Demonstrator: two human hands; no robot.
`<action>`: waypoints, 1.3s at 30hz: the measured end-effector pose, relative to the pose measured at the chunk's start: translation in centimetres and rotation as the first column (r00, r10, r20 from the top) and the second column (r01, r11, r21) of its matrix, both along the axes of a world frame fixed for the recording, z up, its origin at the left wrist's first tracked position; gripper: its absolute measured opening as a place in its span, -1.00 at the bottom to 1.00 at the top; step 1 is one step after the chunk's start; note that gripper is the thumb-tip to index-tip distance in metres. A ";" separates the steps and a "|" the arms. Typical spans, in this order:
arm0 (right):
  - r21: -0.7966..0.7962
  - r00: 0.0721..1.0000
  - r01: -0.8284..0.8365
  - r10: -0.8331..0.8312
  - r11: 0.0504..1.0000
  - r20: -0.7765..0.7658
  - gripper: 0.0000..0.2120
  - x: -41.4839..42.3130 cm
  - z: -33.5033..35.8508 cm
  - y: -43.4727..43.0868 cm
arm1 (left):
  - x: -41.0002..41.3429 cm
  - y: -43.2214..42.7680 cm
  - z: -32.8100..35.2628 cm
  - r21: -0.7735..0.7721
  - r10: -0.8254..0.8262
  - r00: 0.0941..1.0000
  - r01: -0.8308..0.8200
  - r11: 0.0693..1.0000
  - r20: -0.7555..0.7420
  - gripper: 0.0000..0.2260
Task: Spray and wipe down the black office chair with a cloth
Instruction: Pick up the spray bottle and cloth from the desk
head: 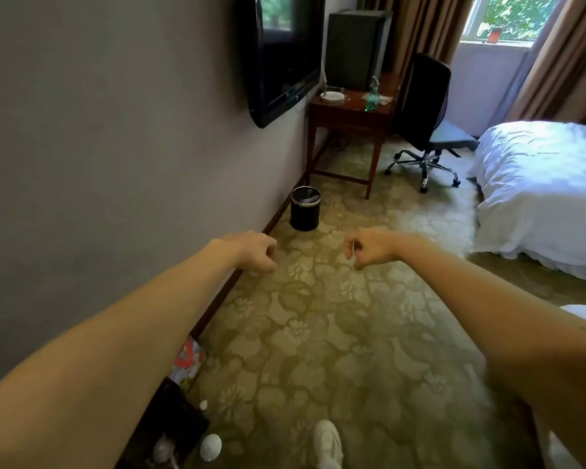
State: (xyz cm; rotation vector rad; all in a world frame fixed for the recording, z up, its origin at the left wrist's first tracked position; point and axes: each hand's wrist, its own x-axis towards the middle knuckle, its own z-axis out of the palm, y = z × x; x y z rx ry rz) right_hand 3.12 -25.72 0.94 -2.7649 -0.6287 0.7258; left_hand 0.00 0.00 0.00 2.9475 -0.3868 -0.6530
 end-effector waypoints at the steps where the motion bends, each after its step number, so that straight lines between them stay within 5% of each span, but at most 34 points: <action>1: -0.001 1.000 0.019 -0.019 1.000 -0.002 -0.81 0.1 0.1 -0.4 | 0.3 -0.4 0.0 -0.005 -0.005 1.000 0.005 1.000 -0.006 -0.90; 12: 0.018 0.998 0.065 -0.065 0.998 0.003 -0.83 7.7 -1.1 -3.3 | 7.7 -2.9 -0.9 -0.063 -0.012 1.000 0.011 0.998 -0.018 -0.90; 39: 0.007 0.992 0.119 -0.118 0.993 -0.041 -0.77 42.8 -5.9 -11.8 | 43.1 -11.8 -5.3 -0.103 -0.015 0.990 0.001 0.995 -0.143 -0.86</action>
